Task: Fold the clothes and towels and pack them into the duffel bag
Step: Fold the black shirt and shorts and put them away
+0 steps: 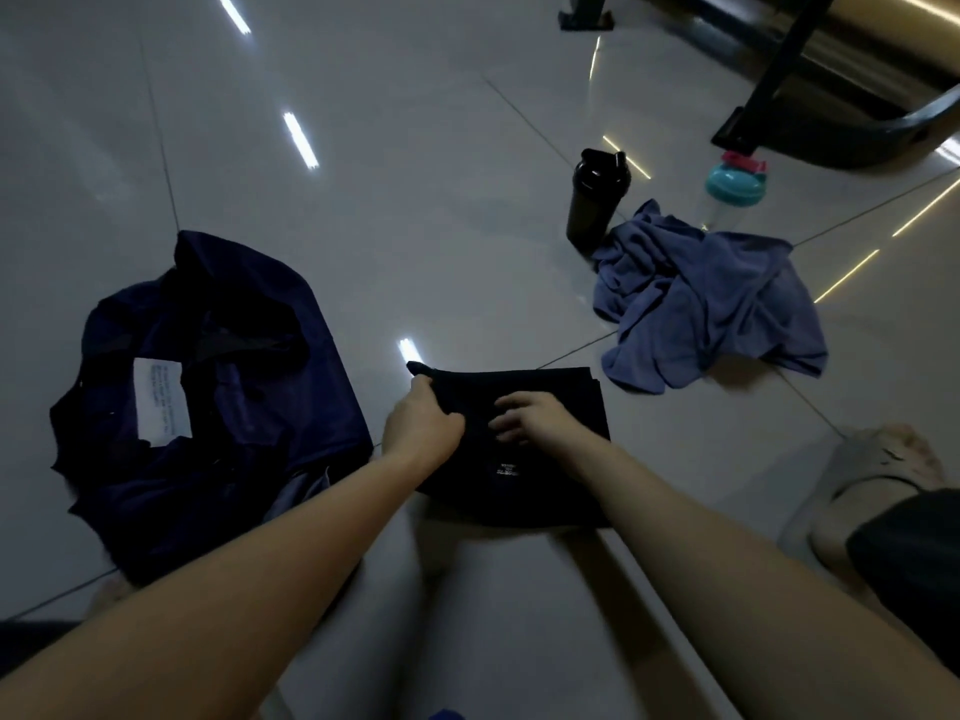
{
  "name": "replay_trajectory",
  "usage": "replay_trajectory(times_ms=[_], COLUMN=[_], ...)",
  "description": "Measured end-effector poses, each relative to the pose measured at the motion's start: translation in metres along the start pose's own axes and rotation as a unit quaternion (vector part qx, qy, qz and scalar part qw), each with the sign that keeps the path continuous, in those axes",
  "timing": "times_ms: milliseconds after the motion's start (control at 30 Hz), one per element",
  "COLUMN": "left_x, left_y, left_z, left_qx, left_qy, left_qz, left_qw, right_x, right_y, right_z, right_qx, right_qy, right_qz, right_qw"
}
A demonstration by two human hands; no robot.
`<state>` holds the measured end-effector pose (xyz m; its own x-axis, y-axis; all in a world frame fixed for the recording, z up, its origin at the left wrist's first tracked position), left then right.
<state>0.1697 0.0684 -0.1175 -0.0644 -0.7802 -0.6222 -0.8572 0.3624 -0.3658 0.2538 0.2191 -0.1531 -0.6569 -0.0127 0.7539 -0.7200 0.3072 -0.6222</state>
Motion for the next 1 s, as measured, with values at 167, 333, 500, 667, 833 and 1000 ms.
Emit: replay_trajectory(times_ms=[167, 333, 500, 667, 833, 1000], left_x=[-0.044, -0.065, -0.065, -0.053, -0.036, -0.03], left_y=[-0.024, -0.046, -0.055, -0.055, -0.024, 0.011], left_z=[0.023, 0.054, 0.083, 0.093, 0.086, 0.1], left_qx=[0.003, 0.039, 0.112, 0.147, 0.001, 0.065], left_qy=[0.039, 0.057, 0.034, -0.013, 0.128, 0.347], left_qz=[0.092, 0.176, 0.2, 0.191, 0.259, 0.324], left_qw=[0.995, 0.982, 0.973, 0.97, 0.957, 0.878], right_x=[-0.001, 0.005, 0.013, 0.006, -0.015, -0.037], right_y=[-0.001, -0.007, 0.008, 0.016, 0.014, 0.015], right_z=[-0.033, -0.056, -0.081, -0.096, -0.117, -0.126], right_qx=[0.102, 0.124, -0.059, -0.094, -0.119, -0.159], right_qy=[0.226, 0.219, 0.046, -0.008, 0.029, 0.028], right_qz=[0.054, 0.056, -0.007, -0.014, 0.02, 0.028], right_qw=[0.967, 0.966, 0.997, 0.995, 0.992, 0.986])
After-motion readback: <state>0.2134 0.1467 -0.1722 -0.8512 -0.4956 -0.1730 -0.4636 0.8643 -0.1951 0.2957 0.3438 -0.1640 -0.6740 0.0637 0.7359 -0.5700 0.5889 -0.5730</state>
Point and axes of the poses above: each hand's wrist, its own y-axis towards the middle knuckle, its own z-axis out of the palm, x = y × z, the point moved 4 cm from there along y, towards the middle knuckle, and after that the axes turned 1 degree about -y, right-handed, at the moved point
